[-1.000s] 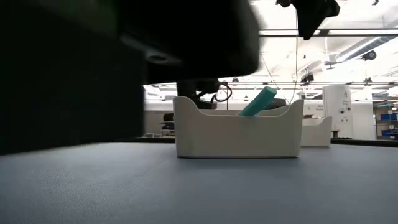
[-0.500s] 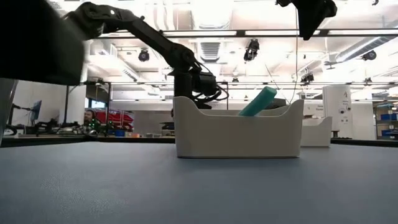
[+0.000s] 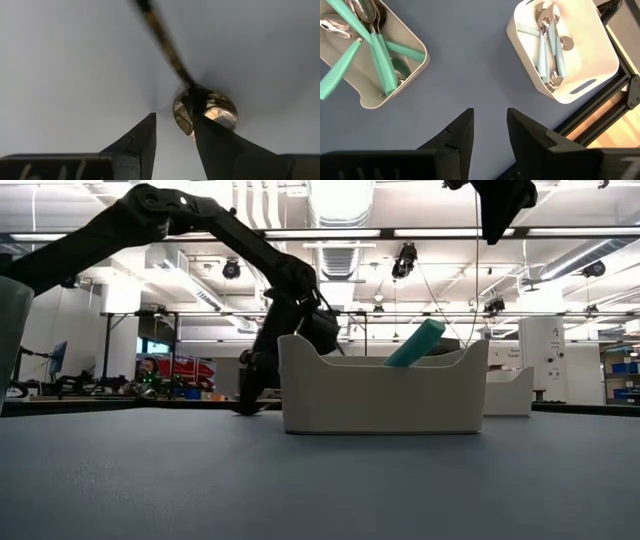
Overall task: Sort silverware by color (type)
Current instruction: Put the black spoon into the black bin
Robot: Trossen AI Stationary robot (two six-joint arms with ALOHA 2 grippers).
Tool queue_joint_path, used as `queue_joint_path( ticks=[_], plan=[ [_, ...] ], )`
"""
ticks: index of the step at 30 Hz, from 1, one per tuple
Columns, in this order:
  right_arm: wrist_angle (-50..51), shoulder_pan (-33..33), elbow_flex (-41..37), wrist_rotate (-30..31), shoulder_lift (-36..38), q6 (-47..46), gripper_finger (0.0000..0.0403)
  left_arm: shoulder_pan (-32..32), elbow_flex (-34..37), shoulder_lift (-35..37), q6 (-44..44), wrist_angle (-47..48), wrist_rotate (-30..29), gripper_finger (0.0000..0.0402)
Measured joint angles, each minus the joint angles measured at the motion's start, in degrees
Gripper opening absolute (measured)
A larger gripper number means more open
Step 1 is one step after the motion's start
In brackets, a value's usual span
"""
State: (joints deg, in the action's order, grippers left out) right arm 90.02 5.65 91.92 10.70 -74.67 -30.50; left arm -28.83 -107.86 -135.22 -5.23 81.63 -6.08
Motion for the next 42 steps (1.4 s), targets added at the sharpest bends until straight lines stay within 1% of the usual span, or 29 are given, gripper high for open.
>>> queue_joint_path(
  ticks=[2,7,10,13,15,17,21,25,28,31,34,36,39,42],
  plan=[
    [0.0,0.0,0.0,0.0,0.0,0.6,0.0109,0.5,1.7,0.2,0.5,1.5,0.2,0.0113],
    [0.0,0.0,0.0,0.0,0.0,1.7,0.0109,1.8,8.3,1.6,2.8,1.3,0.1,0.0113],
    [0.0,0.0,0.0,0.0,0.0,3.6,0.0109,2.7,10.9,2.3,4.4,0.3,-0.2,0.0113],
    [0.0,0.0,0.0,0.0,0.0,4.9,0.0109,3.7,11.8,4.0,4.6,-0.7,-0.8,0.0113],
    [0.0,0.0,0.0,0.0,0.0,5.1,0.0109,4.0,11.9,5.6,4.8,-2.1,-0.1,0.0113],
    [-0.1,0.0,0.0,0.0,0.0,5.1,0.0109,4.3,11.6,8.2,5.1,-4.4,0.9,0.0113],
    [-0.1,0.0,0.0,0.8,0.0,5.3,0.0109,4.3,11.8,13.5,7.1,-6.4,1.0,0.0113],
    [-0.1,0.0,0.0,2.0,0.0,5.6,0.0109,4.3,11.9,15.7,9.0,-10.4,1.0,0.0113],
    [-0.1,0.0,0.0,2.8,0.0,5.9,0.0109,4.3,11.8,16.0,9.9,-14.4,1.0,0.0113],
    [-0.2,0.0,0.0,2.9,0.0,5.9,0.0109,4.3,11.8,14.9,12.9,-18.5,0.9,0.0113],
    [-0.1,0.0,0.0,2.8,0.0,6.1,0.0109,4.2,11.8,13.4,16.0,-19.7,0.4,0.0113],
    [-0.1,0.0,0.0,2.9,0.0,6.1,0.0109,4.2,12.2,12.4,18.4,-19.9,-1.2,0.0113],
    [-0.1,0.0,0.0,2.9,0.0,6.2,0.0109,4.2,13.4,11.5,22.6,-21.0,-5.2,0.0113],
    [-0.1,0.0,0.0,2.9,0.0,7.2,0.0109,4.2,16.2,11.9,25.9,-24.6,-6.5,0.0113]
  ],
)
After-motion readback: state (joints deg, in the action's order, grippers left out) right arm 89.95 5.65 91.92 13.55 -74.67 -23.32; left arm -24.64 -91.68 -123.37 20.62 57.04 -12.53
